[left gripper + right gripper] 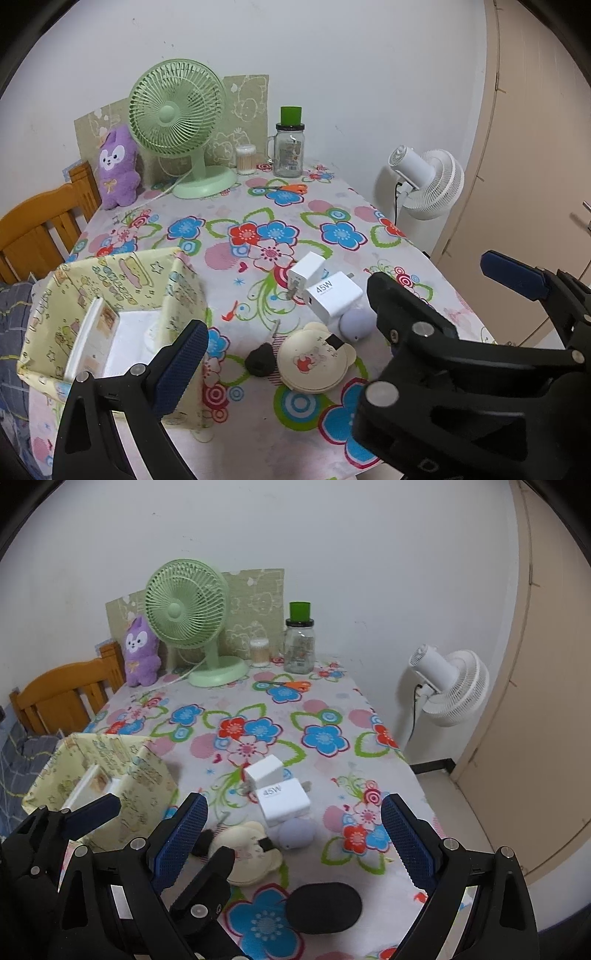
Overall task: Organize rigid objects
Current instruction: 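Withdraw both grippers from the box toward the remaining items on the table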
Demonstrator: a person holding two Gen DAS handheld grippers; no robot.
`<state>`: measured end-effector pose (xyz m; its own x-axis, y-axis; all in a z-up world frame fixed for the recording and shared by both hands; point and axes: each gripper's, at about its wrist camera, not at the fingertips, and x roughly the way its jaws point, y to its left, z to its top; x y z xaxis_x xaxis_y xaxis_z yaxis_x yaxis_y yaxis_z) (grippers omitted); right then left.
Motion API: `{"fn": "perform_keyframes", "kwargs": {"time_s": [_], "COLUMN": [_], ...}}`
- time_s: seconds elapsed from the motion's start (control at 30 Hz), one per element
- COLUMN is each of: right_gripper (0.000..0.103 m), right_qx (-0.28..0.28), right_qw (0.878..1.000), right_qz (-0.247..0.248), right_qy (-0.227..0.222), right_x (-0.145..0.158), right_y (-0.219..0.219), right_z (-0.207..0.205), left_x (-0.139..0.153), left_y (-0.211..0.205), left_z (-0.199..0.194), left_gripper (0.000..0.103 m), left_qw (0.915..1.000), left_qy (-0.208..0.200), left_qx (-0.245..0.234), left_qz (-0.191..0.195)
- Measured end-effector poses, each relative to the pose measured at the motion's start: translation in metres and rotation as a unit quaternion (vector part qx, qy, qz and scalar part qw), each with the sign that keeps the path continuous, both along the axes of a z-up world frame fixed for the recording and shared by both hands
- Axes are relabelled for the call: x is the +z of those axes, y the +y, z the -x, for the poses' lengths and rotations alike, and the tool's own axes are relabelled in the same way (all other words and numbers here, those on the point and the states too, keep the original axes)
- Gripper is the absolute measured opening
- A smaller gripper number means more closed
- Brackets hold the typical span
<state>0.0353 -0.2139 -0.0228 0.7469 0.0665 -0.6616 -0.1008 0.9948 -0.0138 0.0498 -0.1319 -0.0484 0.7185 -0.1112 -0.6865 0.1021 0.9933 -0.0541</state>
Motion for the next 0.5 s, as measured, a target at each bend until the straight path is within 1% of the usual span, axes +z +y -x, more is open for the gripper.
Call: {"fn": "perform_keyframes", "kwargs": {"time_s": [0.3,0.5], "right_gripper": [0.097,0.097], "right_qx": [-0.016,-0.021], "right_qw": [1.000,0.999], "right_qz": [-0.002,-0.006], "right_qy": [0.015,0.023], "right_x": [-0.018,-0.034], "right_y": [-0.016,-0.024], "right_z": [0.001,-0.002], "left_x": [-0.019,-0.033], "left_y": [-0.014,-0.019], "left_z": [-0.004,-0.006], "left_gripper": [0.100,0.100], "left_qw": [0.9997,0.9995], "left_qy": [0.018,0.028], "left_qx": [-0.013,-0.012], "left_qz": [0.004,0.002]}}
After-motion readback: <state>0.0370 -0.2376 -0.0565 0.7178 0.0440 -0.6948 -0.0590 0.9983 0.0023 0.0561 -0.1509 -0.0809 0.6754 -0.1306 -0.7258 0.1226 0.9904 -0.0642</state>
